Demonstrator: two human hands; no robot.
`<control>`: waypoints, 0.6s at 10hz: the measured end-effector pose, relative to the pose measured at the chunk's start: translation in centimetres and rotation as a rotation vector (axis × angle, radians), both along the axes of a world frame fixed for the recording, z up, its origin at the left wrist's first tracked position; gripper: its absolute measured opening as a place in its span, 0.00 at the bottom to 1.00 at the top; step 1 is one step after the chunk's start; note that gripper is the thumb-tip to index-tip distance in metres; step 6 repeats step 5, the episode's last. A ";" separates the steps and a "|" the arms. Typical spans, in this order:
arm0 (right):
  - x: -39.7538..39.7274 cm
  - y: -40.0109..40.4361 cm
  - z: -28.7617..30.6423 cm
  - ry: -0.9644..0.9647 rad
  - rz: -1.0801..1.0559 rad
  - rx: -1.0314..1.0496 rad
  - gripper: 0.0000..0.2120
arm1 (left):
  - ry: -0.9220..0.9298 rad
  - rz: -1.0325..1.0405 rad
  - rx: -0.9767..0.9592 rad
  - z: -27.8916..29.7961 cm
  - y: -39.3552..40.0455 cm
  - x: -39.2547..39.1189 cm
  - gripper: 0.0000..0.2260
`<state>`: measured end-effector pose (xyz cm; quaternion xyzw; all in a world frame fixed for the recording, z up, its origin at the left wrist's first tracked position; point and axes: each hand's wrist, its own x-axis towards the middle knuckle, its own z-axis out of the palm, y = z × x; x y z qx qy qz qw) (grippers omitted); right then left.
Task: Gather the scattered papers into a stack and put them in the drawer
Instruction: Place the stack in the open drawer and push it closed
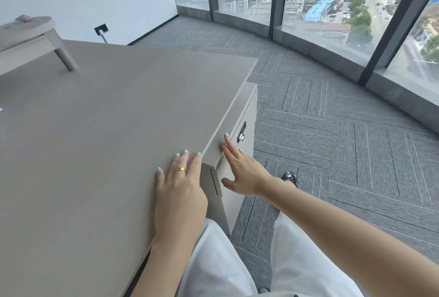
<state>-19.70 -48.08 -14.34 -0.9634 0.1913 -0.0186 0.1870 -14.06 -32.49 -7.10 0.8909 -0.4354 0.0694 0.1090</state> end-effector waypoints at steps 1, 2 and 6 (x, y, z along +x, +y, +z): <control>0.1 -0.2 -0.1 0.004 -0.005 0.015 0.42 | -0.023 0.003 -0.014 0.0 0.0 0.1 0.28; -0.8 0.2 -0.1 -0.045 -0.016 0.069 0.41 | -0.005 0.008 -0.008 0.2 0.0 0.2 0.28; -14.6 -1.2 6.7 -0.466 -0.405 0.168 0.33 | 0.086 0.013 -0.094 -0.1 0.5 0.5 0.27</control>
